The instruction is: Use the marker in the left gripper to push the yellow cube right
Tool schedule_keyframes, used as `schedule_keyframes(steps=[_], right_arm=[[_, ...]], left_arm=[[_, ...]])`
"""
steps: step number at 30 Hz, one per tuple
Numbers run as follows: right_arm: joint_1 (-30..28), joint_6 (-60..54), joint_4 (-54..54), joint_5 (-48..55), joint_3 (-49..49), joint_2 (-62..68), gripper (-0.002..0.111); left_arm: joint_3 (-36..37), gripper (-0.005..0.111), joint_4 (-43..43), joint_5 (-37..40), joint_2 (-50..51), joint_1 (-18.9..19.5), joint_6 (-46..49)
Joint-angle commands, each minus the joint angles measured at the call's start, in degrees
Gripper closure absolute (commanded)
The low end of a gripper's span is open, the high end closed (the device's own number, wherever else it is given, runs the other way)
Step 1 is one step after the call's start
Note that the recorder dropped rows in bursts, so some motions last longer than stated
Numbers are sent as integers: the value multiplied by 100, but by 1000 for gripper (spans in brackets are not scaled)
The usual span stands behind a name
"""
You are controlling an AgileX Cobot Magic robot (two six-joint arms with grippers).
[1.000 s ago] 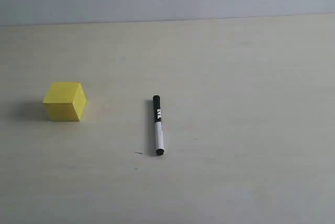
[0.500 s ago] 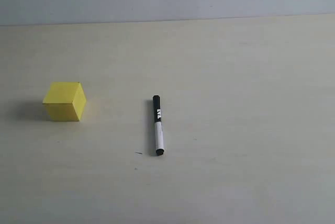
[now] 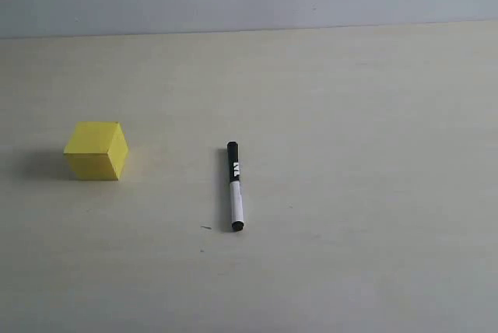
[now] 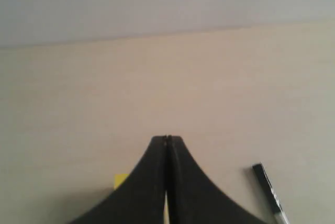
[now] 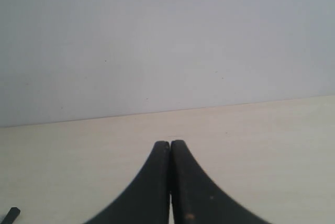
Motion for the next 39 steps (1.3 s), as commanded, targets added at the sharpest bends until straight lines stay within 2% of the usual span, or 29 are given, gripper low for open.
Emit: schedule_keyframes(steps=[1,5,10,13,20,22,26,29,33,35,39], right_arm=[[-28,-6,-46,-79,24,-39,108],[-28,-6,-46,-79,24,-39,108],[-28,-6,-46,-79,24,-39,108],[-28,-6,-46,-79,24,-39,108],[-28,-6,-46,-79,24,-39,108],[-28,-6,-46,-79,24,-39,108],[-28,-6,-46,-79,24,-39,108],[-28,-6,-46,-79,24,-39,108],[-28,-6,-46,-79,24,-39,108],[-28,-6,-46,-79,24,-39,108],[-28,-6,-46,-79,24,-39,108]], left_arm=[[-838,107,-439,1080,1240,-502,-99],[-1358,107,-1225,1625,2304,-656,-174],[-1615,107,-1903,1640,3119,-880,2],[-1615,99,-2049,1325,3437,-1067,2],[-1615,64,-2113,-145,3719,-1499,46],[-1615,63,-2113,-593,3731,-1557,168],[-1615,63,-2125,-709,3731,-1592,-28],[-1772,64,-2104,-263,3774,-1592,-398],[-2469,63,-1813,1434,4156,-1605,-935],[-2706,63,-1813,1915,4389,-1630,-1081],[-3136,63,-1834,2165,4915,-1782,-1262]])
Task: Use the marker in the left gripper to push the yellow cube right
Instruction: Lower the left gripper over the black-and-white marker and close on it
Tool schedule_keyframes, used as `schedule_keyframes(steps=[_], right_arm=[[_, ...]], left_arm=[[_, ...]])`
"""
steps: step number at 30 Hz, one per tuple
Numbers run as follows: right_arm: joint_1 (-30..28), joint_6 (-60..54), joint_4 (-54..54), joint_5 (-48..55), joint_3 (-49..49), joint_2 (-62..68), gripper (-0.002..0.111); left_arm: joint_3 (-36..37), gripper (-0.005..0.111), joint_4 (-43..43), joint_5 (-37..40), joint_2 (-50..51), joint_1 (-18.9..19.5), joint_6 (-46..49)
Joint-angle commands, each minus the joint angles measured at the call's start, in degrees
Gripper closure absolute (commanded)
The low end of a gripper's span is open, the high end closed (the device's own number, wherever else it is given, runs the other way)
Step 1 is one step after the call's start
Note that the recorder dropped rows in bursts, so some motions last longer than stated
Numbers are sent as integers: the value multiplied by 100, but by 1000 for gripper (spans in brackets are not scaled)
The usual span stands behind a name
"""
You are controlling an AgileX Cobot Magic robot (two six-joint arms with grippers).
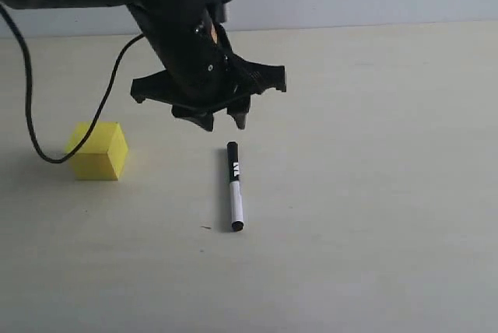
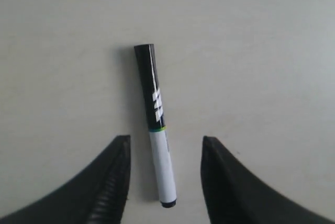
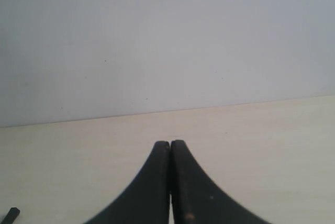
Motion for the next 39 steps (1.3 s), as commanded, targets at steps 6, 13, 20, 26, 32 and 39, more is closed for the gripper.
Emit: schedule_keyframes(steps=[6,13,20,26,32,39], right_arm=[[-28,-6,-46,-71,24,-39,108],[-28,-6,-46,-71,24,-39,108],[-28,-6,-46,-71,24,-39,108],[-28,-6,-46,-71,24,-39,108],[-28,-6,-46,-71,24,-39,108],[-28,-6,-46,-71,24,-39,108]], left_arm=[[-889,52,-8,782,1029,-223,-294],[-952,53,-8,959,1344,-223,-251],[-938,53,-140,1001,1588,-223,-229],[-938,53,-171,1001,1785,-223,-229],[-938,53,-183,980,1822,-223,-229],[-938,68,-208,1018,1861,-223,-225]])
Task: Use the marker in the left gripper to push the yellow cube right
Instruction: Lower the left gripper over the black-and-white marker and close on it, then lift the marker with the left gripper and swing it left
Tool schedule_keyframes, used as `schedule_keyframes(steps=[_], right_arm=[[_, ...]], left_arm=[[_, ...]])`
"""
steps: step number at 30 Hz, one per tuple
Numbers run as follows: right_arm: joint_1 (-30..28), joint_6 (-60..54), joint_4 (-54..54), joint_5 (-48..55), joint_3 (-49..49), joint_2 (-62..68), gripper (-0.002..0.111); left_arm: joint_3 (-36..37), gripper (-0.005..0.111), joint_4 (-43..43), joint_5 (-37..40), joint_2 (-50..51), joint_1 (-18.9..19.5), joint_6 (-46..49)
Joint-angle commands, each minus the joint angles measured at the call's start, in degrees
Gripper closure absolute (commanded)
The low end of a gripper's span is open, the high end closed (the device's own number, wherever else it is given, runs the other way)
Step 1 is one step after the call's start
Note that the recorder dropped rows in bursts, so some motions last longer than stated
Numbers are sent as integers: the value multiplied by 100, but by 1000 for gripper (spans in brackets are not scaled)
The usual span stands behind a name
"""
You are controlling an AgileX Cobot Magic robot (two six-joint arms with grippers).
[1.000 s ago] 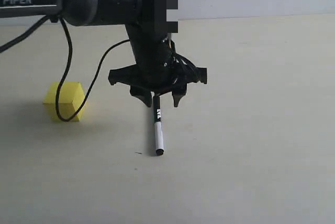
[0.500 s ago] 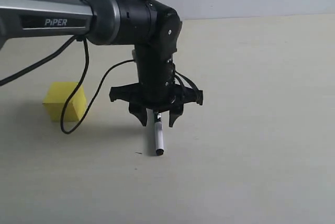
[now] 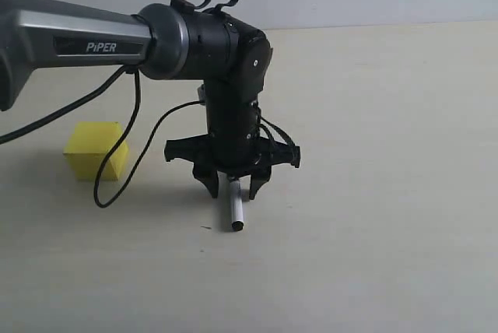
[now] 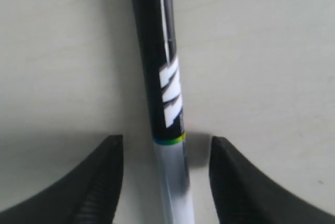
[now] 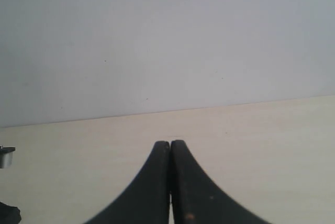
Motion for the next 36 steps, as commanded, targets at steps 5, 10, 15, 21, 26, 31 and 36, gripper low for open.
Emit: schedule_keyframes(steps=[5,10,15,21,26,31,36], right_arm=[[-28,-6,-46,-71,24,-39,108],[-28,-6,-46,-71,24,-39,108],[-28,-6,-46,-71,24,-39,108],[-28,-6,-46,-71,24,-39,108],[-28,-6,-46,-71,24,-39,108],[-28,-6,-47,-36,24,-39,108],[-28,-6,-47,-36,24,-39,108]], left_arm=[[-23,101,-172,68,59,-11,459],[-354,107,-123,214,-204,-11,1141],[-778,107,-109,887,-800,-21,3301],[-717,107,466,887,-1552,22,5110],[296,107,551,887,-2686,1457,7013],[1052,107,911,887,-2808,3258,7892],[1965,107,-162,-1047,-2479,4588,11711]])
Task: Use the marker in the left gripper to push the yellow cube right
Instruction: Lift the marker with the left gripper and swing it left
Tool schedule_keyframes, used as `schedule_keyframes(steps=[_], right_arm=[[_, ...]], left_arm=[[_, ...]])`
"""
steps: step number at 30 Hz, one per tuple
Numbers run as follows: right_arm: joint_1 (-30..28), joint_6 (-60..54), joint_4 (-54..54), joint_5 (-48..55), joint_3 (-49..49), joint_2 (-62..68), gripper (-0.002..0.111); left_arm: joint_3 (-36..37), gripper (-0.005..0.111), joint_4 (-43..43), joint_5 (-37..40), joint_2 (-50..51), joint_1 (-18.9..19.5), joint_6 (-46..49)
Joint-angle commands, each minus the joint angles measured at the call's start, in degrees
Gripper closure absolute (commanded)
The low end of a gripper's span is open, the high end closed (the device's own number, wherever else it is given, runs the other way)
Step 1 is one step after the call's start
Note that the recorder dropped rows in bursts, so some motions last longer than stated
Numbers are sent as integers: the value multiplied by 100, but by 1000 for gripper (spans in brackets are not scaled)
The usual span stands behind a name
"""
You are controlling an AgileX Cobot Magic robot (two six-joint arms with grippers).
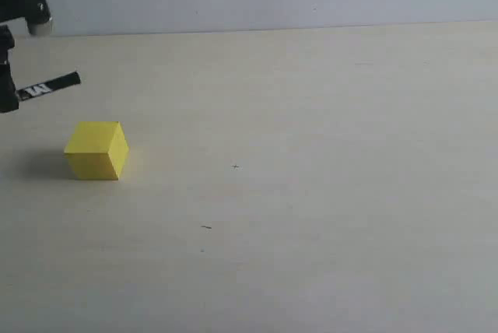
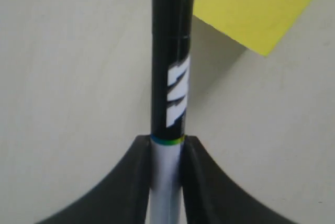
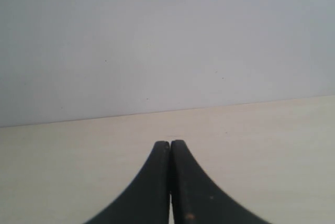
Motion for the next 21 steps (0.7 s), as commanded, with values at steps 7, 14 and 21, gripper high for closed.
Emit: schedule_keyframes(steps=[7,14,21], right_arm=[[-28,-6,-47,-36,24,-39,108],[-28,-6,-47,-36,24,-39,108],[-28,-6,-47,-36,24,-39,108]], left_arm=[[533,107,-47,-1314,405,1147,2219],[533,107,-216,-1418,992,1293,2614],[516,107,-56,-1658,1092,1285,2929]])
